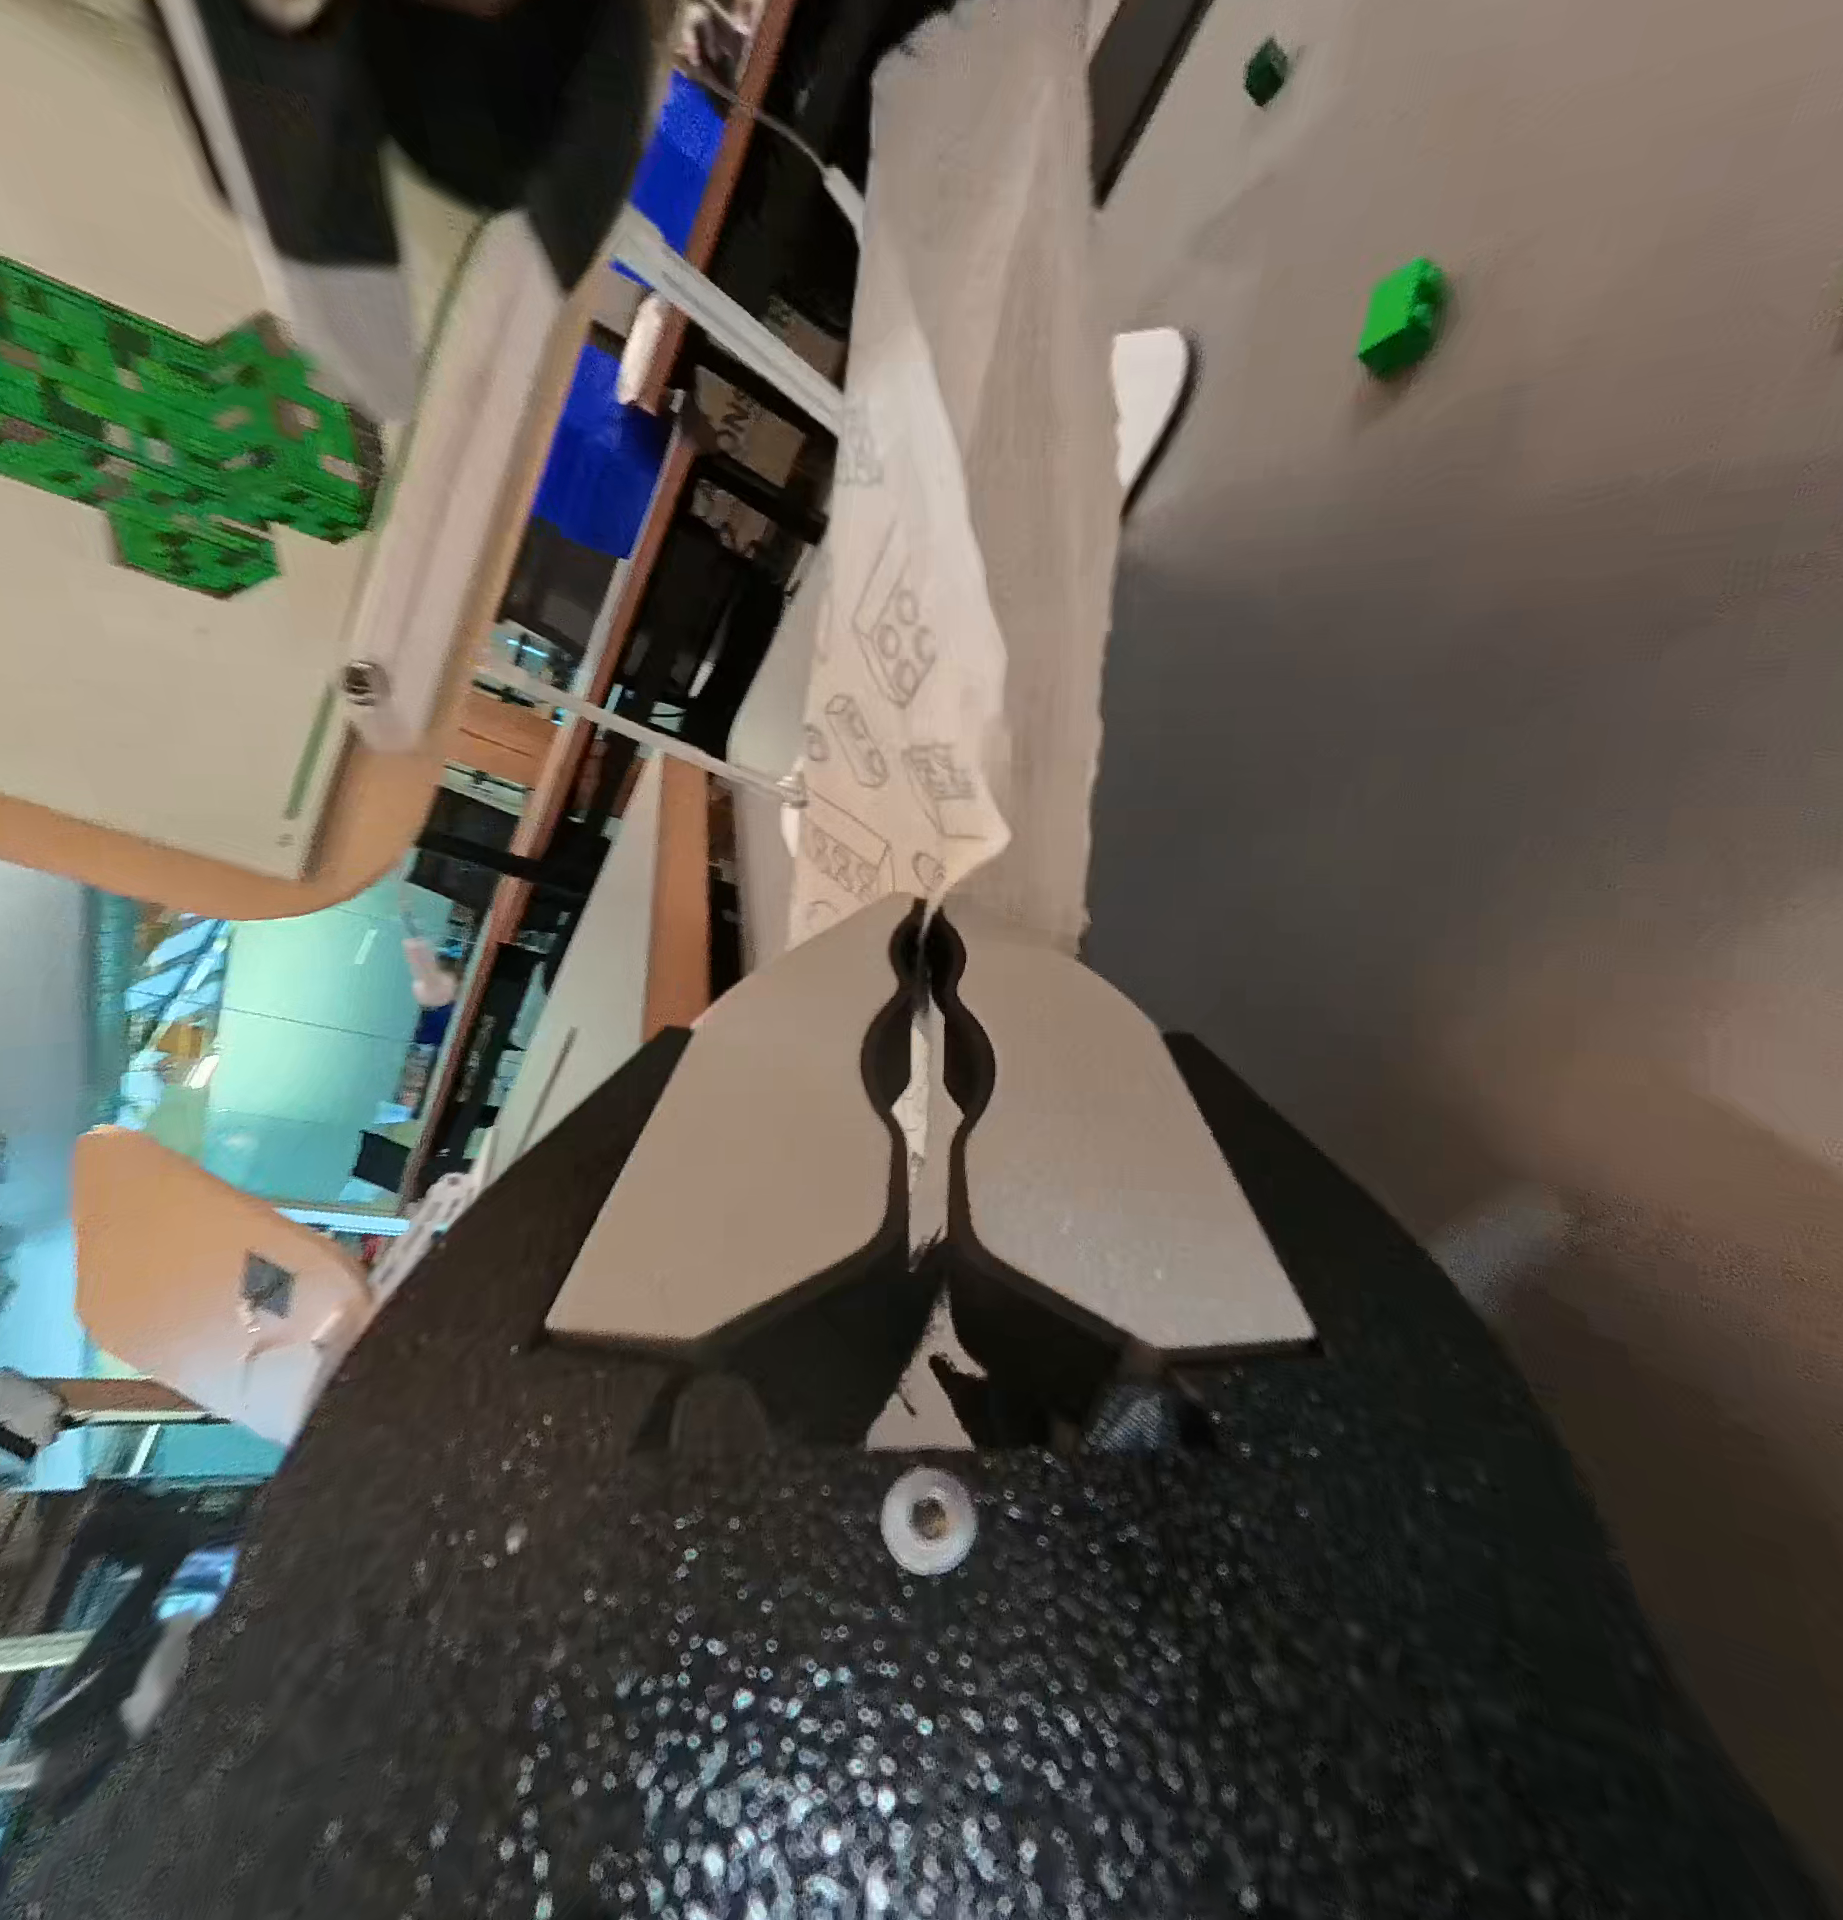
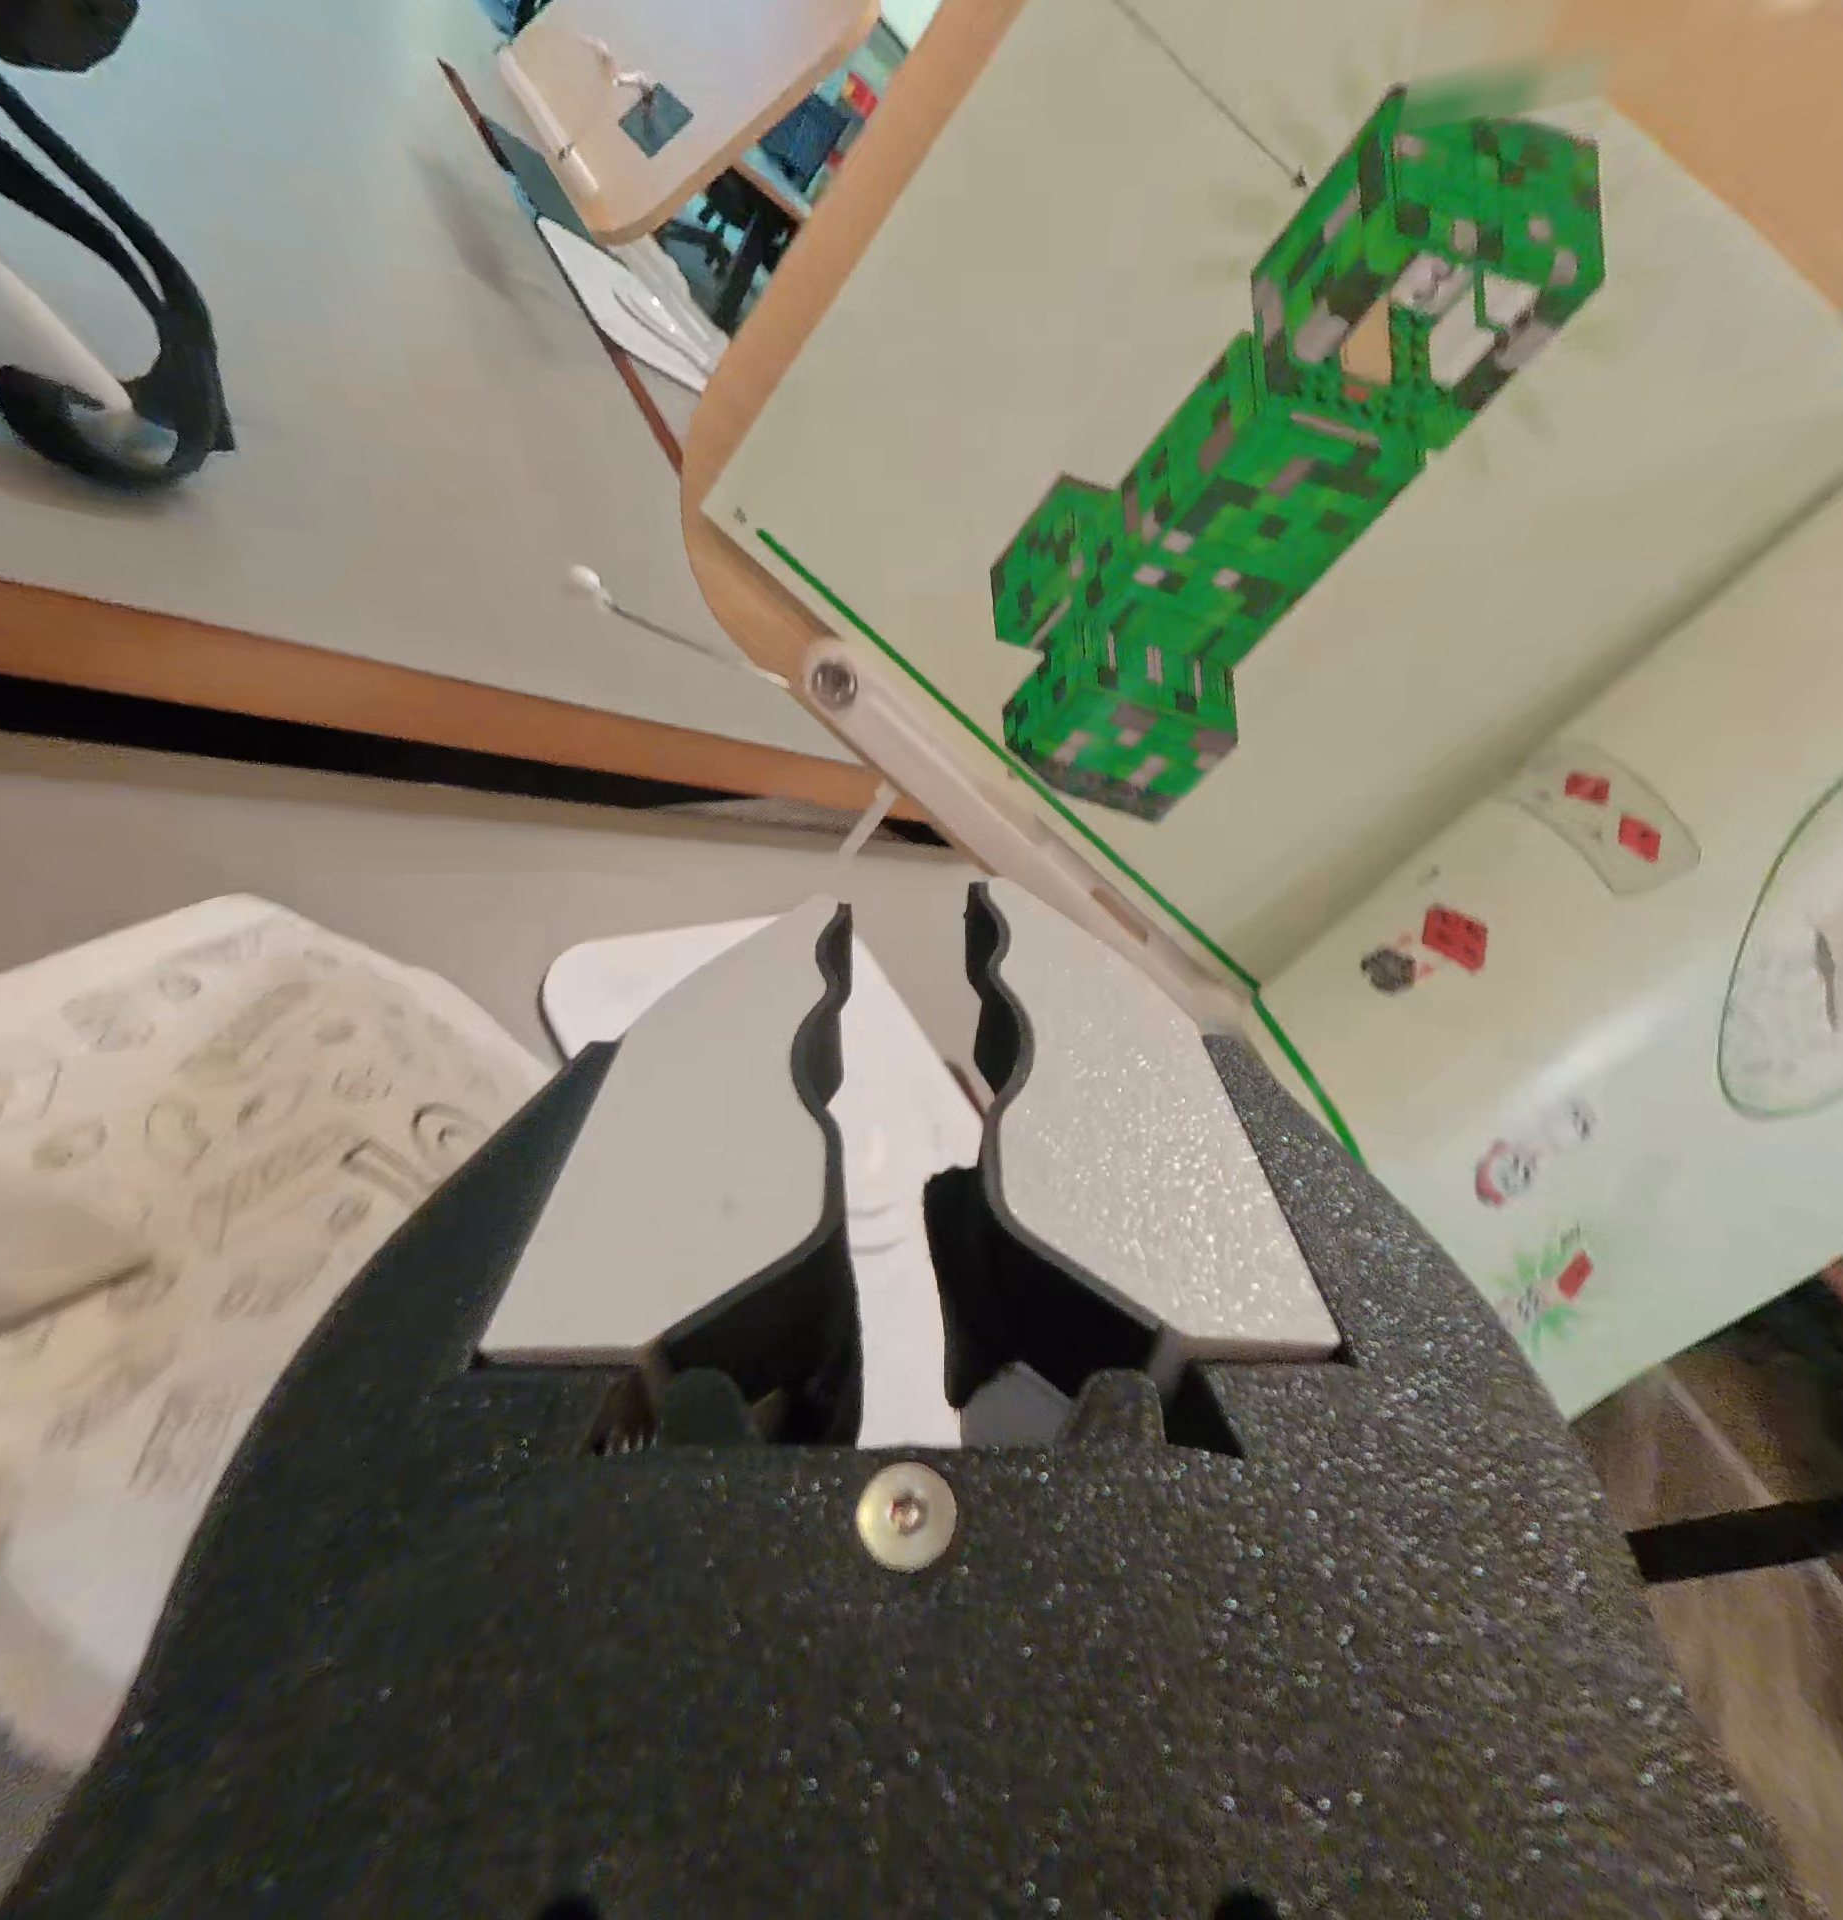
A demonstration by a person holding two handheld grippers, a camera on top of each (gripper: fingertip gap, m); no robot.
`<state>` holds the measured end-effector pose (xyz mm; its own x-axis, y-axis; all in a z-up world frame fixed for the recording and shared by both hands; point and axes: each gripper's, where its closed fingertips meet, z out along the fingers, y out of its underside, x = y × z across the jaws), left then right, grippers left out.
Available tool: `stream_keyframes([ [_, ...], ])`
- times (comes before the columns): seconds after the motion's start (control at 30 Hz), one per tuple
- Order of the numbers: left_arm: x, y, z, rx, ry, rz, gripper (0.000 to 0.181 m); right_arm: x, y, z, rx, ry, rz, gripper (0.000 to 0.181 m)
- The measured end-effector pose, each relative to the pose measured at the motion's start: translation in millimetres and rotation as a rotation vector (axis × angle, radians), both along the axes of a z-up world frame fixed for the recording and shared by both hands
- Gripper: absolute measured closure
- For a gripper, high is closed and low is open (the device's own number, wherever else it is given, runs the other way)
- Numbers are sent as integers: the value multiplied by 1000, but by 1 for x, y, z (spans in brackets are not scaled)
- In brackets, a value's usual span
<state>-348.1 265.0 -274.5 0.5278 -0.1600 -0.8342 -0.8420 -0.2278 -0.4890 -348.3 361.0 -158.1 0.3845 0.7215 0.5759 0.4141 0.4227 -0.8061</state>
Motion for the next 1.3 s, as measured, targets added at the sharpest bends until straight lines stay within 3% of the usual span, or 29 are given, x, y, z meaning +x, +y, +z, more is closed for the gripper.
stream_keyframes([
  [0.17, 1, 3, -13, -77, -74, -9, 181, -34, 6, 16, 222, -13, 7, 164],
  [0.47, 1, 5, -22, -102, -69, -18, 181, -95, -18, 27, 270, -29, 165, 162],
  [0.6, 3, 5, -24, -112, -74, -25, 181, -113, -14, 23, 313, -101, 151, 149],
  [0.9, 3, 6, -32, -161, -81, -26, 181, -127, 0, 10, 645, -297, 61, 149],
  [1.3, 4, 6, -34, -176, -80, -25, 181, -130, 1, 11, 689, -325, 39, 156],
])
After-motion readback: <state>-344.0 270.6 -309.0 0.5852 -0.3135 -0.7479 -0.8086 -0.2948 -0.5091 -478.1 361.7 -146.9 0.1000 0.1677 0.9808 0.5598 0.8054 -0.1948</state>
